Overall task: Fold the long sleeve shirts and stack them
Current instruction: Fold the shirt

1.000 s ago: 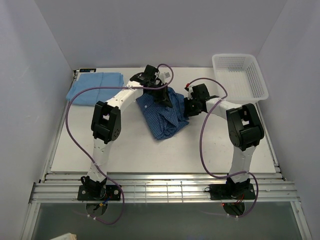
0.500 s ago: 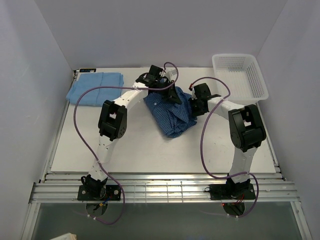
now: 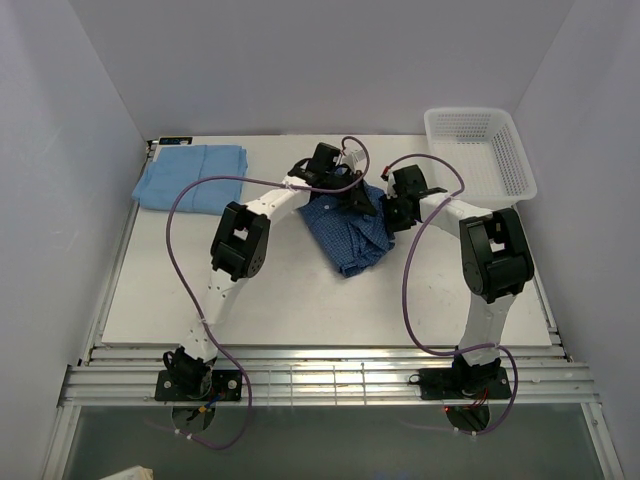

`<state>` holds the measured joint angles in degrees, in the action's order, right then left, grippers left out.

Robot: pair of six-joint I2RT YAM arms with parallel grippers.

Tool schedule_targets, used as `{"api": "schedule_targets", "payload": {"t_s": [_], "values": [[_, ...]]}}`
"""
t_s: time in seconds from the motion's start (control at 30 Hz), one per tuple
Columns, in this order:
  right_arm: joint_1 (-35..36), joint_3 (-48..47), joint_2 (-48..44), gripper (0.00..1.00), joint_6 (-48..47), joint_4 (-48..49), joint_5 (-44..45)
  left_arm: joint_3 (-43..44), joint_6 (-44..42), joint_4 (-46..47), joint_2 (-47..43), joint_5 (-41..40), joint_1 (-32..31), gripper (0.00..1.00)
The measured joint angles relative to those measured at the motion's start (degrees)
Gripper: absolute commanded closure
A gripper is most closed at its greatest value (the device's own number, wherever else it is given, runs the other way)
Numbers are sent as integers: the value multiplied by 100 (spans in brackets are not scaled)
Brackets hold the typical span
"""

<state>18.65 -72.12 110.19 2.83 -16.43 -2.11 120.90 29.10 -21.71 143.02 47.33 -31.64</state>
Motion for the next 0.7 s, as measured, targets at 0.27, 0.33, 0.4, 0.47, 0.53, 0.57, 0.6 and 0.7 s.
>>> {"api": "schedule_targets", "payload": {"t_s": [0.27,0.33,0.4,0.47,0.53,0.57,0.6,0.7], "values": [[-28,2,-87,58,24,-114,24,57,380,264,356,-726,-22,27],[-33,2,-236,50,42,-258,96,55,476,433,341,-804,-24,2],[-33,2,-452,44,57,-409,223,52,562,551,262,-820,-33,2],[-39,2,-713,39,63,-540,363,31,549,605,129,-925,-44,2],[-55,0,-1034,26,92,-693,501,-20,511,634,-37,-994,-39,2],[-59,0,-1211,9,103,-763,522,-39,487,627,-136,-1019,-35,2],[-61,0,-1370,3,105,-820,511,-50,468,623,-232,-1043,-33,2],[-72,0,-1816,10,-7,-905,269,-101,382,610,-614,-1110,11,2]]}}
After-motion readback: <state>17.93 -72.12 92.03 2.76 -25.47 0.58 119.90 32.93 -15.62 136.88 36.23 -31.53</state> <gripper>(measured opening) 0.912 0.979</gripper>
